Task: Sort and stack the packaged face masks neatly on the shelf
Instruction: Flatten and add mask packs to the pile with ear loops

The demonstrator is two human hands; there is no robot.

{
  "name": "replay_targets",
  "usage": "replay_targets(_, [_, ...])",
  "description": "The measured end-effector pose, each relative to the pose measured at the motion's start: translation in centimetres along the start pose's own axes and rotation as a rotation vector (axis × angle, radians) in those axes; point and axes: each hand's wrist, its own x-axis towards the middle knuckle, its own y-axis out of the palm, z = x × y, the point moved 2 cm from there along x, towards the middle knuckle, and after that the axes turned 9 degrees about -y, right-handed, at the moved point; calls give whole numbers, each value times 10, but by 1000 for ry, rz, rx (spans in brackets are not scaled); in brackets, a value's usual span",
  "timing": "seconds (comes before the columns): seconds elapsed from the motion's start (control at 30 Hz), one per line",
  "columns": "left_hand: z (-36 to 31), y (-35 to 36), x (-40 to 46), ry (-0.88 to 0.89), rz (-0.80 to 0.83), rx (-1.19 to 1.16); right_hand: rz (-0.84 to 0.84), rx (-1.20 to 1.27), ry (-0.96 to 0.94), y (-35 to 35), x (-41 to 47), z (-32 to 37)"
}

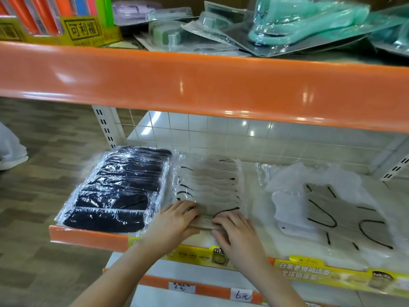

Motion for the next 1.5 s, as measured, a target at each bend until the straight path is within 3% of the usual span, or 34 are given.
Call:
replay_targets(0.3, [-5,2,4,-101,-69,75,-49,-2,-16,-2,0,1])
replay_targets(0.47, [-12,-1,7,-128,6,136,-37,-52,-23,-3,-1,2])
replay_targets(0.7, [-28,-3,7,-108,-12,46,-34,-39,-21,-9,0,1])
replay_targets(0.9, [-65,-1,24,-72,-117,-32,-92,-50,12,-38,-9,-28])
replay_targets(1.2, [-147,19,69,-85,-100,-124,-146,-150,113,-87,-45,-90])
replay_targets(1.5, [-219,52,102,12,-90,-197,-60,-225,276,-135,-83,-152])
